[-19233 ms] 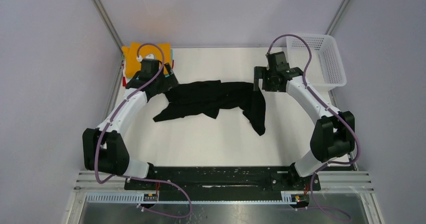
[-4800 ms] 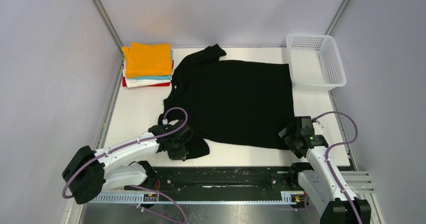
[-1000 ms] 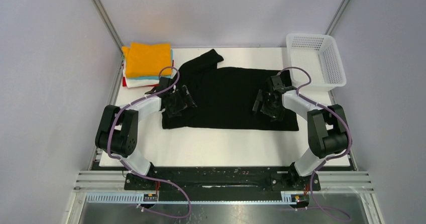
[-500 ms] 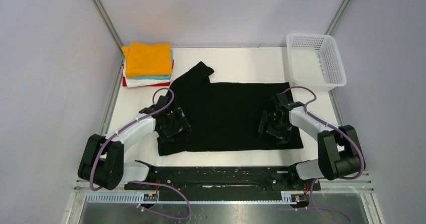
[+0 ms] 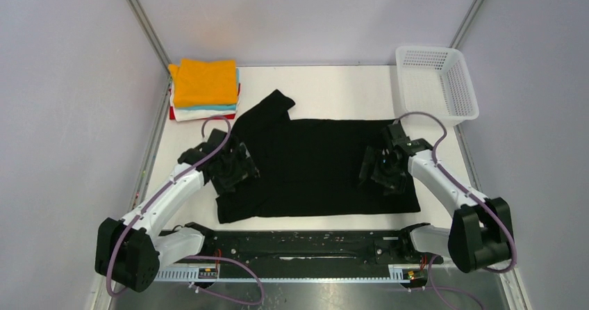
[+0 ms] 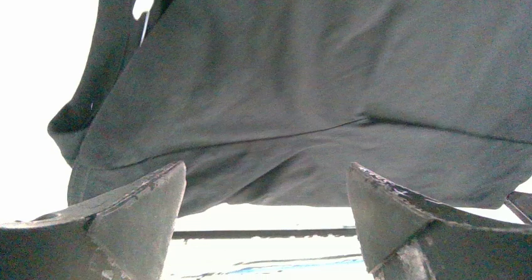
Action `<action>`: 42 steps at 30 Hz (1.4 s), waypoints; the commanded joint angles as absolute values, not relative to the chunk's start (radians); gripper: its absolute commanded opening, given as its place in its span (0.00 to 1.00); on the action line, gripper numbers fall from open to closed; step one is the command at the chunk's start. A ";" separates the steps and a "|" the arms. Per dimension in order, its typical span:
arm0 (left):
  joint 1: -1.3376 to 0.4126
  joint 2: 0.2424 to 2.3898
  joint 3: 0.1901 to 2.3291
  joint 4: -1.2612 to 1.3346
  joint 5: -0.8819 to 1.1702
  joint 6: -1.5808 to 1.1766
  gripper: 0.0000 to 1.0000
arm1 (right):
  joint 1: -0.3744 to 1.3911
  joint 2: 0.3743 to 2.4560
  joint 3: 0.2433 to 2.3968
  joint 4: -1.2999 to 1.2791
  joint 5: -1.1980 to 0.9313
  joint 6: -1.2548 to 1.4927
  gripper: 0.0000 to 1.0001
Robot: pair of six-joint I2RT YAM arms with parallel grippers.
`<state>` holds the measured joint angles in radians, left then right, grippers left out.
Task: Fold and stack the t-shirts
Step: Fold the flattened tshirt in 1/3 of the way, then grab the side of the flattened tshirt furthest away from the robot with both arms
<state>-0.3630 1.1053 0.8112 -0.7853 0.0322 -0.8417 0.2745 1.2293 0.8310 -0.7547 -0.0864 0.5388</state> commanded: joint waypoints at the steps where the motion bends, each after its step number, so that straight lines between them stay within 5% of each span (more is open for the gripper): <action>1: -0.364 1.234 1.038 -0.583 -0.072 -0.716 0.99 | 0.266 1.187 0.944 -0.641 0.085 0.548 1.00; 18: -0.319 2.461 2.398 -0.557 -0.046 -0.346 0.99 | 0.122 1.411 1.099 -0.516 0.084 0.464 0.99; 26: -0.294 2.561 2.420 -0.373 -0.016 -0.459 0.99 | 0.116 1.453 1.136 -0.556 0.122 0.433 0.99; 42: -0.262 2.630 2.403 -0.584 0.107 -0.716 0.99 | 0.105 1.487 1.164 -0.591 0.122 0.421 1.00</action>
<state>-0.2626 2.6232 2.3802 -0.5274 0.0883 -0.6529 0.1139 1.4868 1.1305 -0.5720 0.0967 0.4397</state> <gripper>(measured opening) 0.989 0.993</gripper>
